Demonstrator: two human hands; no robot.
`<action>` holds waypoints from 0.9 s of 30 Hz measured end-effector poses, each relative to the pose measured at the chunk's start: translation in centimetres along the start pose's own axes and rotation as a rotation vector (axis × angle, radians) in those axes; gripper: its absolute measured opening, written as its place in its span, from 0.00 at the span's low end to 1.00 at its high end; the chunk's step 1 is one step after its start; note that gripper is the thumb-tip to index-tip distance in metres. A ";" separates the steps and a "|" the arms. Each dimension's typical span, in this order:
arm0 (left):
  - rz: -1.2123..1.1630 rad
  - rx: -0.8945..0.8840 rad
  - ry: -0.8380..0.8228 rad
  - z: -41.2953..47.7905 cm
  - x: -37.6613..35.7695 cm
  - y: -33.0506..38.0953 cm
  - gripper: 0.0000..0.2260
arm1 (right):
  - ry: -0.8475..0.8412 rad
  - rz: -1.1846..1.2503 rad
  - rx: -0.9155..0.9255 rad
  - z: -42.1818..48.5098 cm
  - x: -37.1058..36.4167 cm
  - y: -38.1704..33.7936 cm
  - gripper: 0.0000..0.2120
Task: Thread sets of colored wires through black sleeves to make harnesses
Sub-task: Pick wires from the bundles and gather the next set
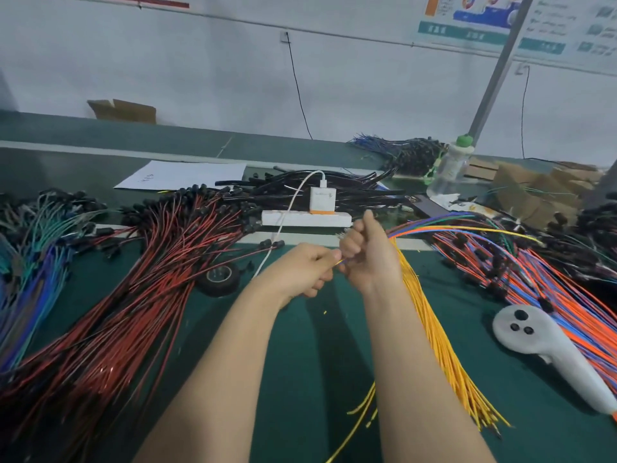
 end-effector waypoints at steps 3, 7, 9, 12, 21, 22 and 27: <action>0.151 0.076 0.120 0.7 1.7 -0.3 0.13 | 0.071 0.195 0.060 1.5 0.2 1.0 0.23; 0.311 0.133 0.450 1.2 6.2 -0.5 0.11 | 0.096 0.360 0.208 3.6 0.5 1.3 0.23; 0.456 0.131 0.670 1.1 9.0 -0.1 0.10 | 0.108 0.377 0.221 4.5 0.9 1.7 0.23; 0.446 0.099 0.805 2.1 11.8 0.1 0.11 | 0.121 0.373 0.213 5.7 1.2 2.5 0.22; 0.779 0.564 0.728 7.2 16.7 -1.1 0.15 | 0.144 0.434 0.169 8.1 3.4 5.1 0.23; 0.795 0.624 0.696 7.6 17.1 -1.7 0.16 | 0.144 0.448 0.158 8.3 3.5 5.4 0.23; 0.881 0.707 0.696 8.4 17.9 -3.4 0.19 | 0.133 0.476 0.125 8.7 3.4 6.0 0.24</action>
Point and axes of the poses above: each hand's wrist, its own z-axis towards the middle knuckle, its own x-axis out of the back of the hand, y = z × x, the point moved 4 cm from there along z, towards the middle knuckle, and after that the axes turned 13 degrees about -y, right-handed, at the moved point
